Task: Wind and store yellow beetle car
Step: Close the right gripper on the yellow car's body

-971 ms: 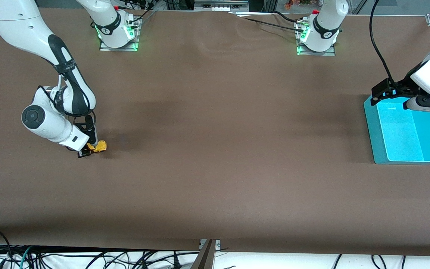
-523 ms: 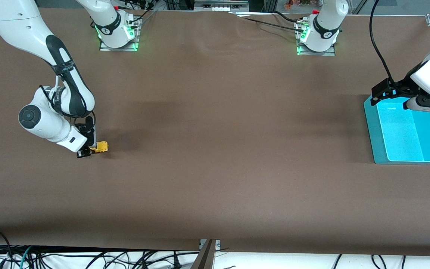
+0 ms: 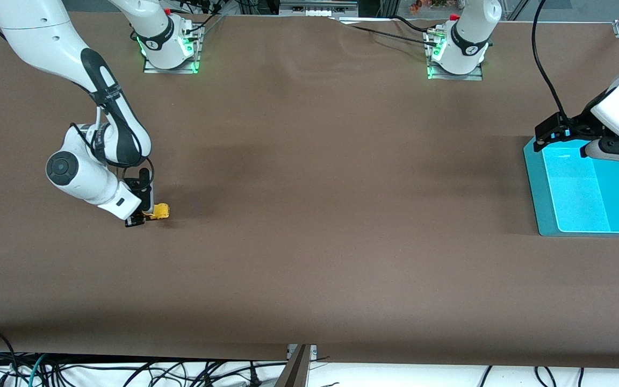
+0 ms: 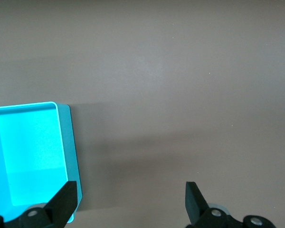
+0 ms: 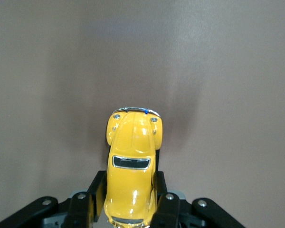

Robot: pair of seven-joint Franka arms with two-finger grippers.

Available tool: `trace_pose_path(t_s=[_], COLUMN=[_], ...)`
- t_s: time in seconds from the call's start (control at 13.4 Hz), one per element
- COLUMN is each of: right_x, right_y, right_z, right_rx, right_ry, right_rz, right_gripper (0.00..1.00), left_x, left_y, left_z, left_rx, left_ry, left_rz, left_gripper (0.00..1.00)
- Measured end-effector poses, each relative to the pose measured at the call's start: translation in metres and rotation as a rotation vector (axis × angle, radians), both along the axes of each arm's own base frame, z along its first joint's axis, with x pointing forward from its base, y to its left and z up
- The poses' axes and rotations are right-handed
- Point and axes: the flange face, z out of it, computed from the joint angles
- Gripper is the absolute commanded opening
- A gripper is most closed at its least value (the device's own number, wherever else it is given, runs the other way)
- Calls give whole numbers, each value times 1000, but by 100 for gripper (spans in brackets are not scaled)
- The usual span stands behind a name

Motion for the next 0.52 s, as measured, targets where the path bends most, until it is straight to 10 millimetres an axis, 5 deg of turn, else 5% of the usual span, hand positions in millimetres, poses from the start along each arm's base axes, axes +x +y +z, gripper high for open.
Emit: trace_pose_path(t_s=[0.52], right_x=[1], right_y=[-33], right_z=[0], right_rx=[-5], right_ry=[-5], right_rz=[-23], right_gripper=[36], left_x=[0], left_y=[0], left_z=[0], left_rx=[0], left_ry=[0], left_rz=[0], left_gripper=[100])
